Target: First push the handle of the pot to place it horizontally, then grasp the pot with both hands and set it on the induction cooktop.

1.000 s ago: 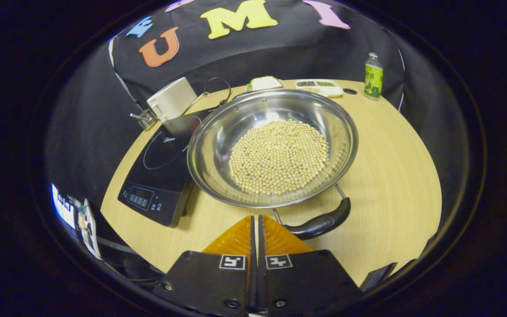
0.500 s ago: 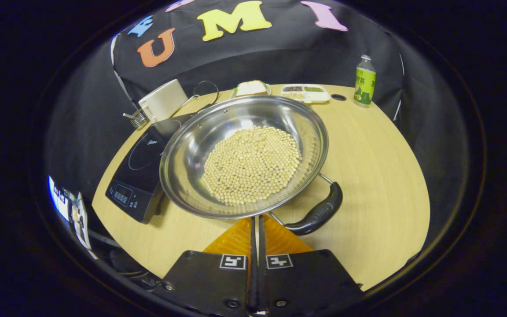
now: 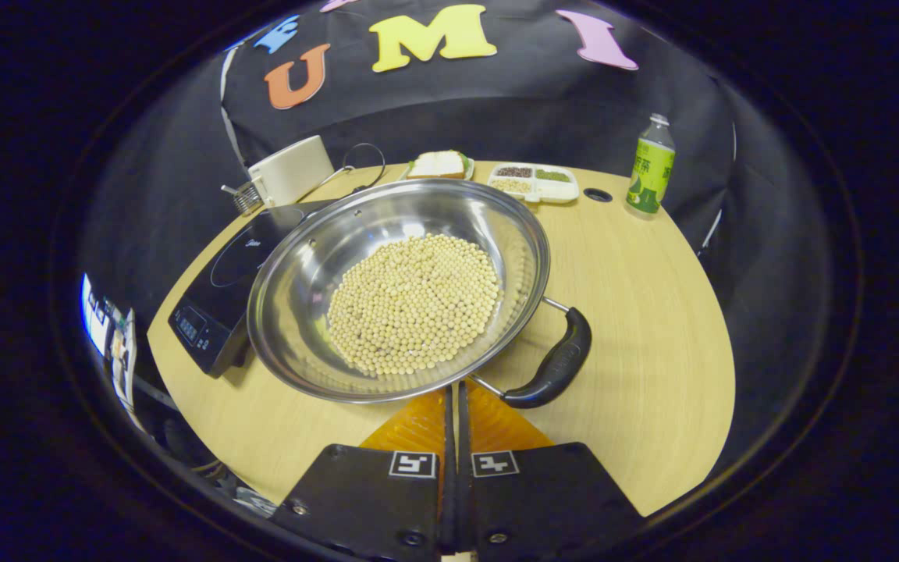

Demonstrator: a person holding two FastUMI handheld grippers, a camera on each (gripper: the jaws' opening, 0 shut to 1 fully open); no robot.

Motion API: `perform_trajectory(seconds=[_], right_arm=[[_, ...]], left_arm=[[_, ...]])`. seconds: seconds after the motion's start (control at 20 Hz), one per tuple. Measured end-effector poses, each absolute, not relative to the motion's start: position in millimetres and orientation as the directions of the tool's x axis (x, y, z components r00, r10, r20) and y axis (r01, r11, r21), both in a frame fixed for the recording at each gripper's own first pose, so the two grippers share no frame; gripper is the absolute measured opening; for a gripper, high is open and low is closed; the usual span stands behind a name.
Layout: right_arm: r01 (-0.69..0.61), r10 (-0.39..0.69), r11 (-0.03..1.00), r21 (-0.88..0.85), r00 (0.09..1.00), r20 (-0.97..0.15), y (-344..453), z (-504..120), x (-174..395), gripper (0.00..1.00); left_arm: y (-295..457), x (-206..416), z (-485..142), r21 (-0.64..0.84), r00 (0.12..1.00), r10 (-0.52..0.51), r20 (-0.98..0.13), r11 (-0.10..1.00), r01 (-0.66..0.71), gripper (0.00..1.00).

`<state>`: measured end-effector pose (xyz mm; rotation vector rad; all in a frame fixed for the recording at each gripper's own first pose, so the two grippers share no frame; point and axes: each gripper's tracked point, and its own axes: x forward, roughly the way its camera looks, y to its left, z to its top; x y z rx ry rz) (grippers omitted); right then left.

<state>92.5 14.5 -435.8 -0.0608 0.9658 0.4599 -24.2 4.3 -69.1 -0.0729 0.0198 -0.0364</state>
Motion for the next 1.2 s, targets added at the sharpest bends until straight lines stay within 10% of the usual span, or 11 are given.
perform_trajectory(seconds=[0.5, 1.2], right_arm=[[-0.617, 0.475, 0.783, 0.079, 0.512, -0.715, -5, -446, 156, 0.04], [-0.419, 0.359, 0.906, 0.061, 0.685, -0.634, -32, -412, 163, 0.04]], left_arm=[[-2, 22, -99, -0.082, 0.998, -0.057, -0.023, 0.995, 0.055, 0.96], [-4, 118, -178, -0.213, 0.982, -0.122, -0.144, 0.973, 0.09, 0.95]])
